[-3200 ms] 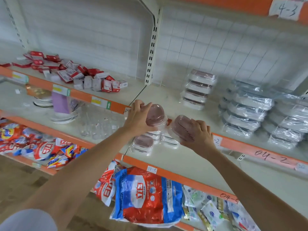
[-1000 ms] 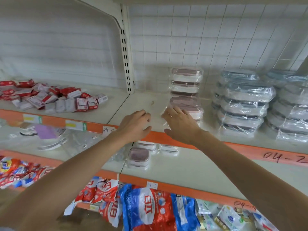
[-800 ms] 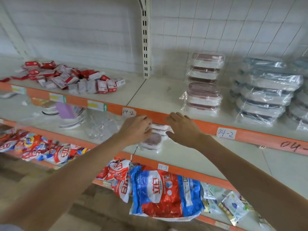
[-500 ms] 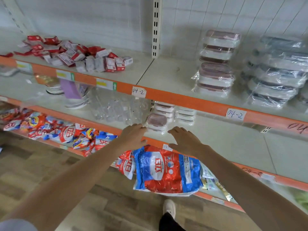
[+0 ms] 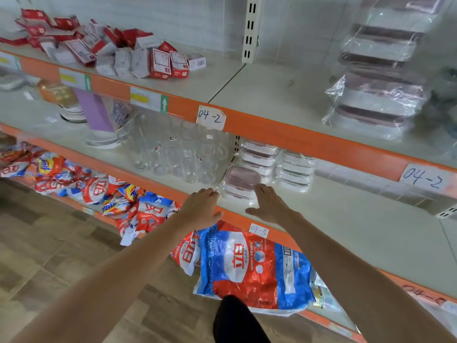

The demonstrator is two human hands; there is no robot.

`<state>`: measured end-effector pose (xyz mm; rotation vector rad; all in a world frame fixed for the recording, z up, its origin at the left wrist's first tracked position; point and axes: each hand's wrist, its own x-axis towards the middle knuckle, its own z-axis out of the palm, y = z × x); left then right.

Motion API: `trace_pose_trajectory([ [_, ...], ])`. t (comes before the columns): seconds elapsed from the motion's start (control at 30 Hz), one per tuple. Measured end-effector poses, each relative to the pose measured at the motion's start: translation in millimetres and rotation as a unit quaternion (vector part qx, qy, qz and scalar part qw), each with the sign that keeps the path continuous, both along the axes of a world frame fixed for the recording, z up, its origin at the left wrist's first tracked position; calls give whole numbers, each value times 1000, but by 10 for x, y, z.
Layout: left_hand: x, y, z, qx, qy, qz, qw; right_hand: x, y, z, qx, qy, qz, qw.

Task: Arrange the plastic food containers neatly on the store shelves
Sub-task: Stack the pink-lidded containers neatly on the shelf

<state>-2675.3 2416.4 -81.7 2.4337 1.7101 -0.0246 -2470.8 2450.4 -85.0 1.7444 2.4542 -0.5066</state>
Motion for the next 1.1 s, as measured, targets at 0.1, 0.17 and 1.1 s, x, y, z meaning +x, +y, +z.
trace_pose_trajectory([
  [0.1, 5, 204, -359, -4, -3, 7, 1000, -44, 360, -314, 18, 8, -9, 1000],
  [0.17, 0, 337, -545, 2, -14, 15, 1000, -47, 588, -446, 39, 18, -19, 999],
  [1.1, 716, 1266, -1124, 17, 106, -55, 993, 1078, -253, -1094, 39, 94, -227, 969],
])
